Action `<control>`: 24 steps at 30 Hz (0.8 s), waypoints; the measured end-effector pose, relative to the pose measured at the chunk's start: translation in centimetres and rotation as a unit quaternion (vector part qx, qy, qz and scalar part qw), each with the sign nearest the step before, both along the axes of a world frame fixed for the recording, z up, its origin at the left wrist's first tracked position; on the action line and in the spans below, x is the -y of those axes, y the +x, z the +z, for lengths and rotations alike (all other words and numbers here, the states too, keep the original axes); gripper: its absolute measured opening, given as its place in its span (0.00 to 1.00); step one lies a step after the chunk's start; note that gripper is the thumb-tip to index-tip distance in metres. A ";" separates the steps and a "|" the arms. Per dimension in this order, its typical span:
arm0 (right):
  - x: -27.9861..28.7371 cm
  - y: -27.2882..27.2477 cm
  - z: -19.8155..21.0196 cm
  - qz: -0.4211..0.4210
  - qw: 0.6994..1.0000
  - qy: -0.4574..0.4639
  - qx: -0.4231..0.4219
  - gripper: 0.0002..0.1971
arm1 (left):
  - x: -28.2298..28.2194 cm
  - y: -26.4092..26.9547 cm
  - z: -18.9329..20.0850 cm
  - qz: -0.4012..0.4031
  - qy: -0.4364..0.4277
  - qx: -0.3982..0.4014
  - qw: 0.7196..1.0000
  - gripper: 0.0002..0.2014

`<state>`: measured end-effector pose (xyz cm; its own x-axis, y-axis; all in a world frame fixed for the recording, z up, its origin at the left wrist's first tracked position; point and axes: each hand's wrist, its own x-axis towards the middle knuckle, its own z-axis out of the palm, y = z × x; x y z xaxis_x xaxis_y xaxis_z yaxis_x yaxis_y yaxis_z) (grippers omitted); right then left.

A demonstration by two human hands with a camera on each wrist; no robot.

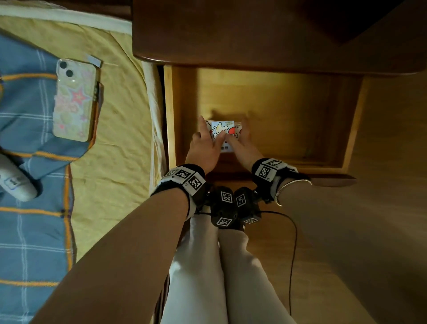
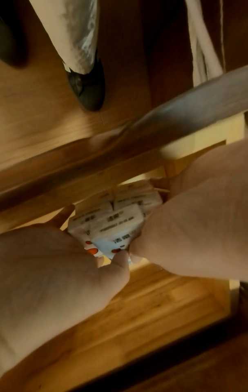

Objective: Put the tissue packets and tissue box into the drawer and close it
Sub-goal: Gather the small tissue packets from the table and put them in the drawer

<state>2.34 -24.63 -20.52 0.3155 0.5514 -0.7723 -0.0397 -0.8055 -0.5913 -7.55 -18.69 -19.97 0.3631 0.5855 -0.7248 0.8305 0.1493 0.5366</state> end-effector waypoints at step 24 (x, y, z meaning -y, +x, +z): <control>-1.3 0.0 -1.6 0.231 0.973 -0.029 0.012 0.17 | -0.4 -1.3 -1.2 -0.118 0.051 -0.120 0.984 0.36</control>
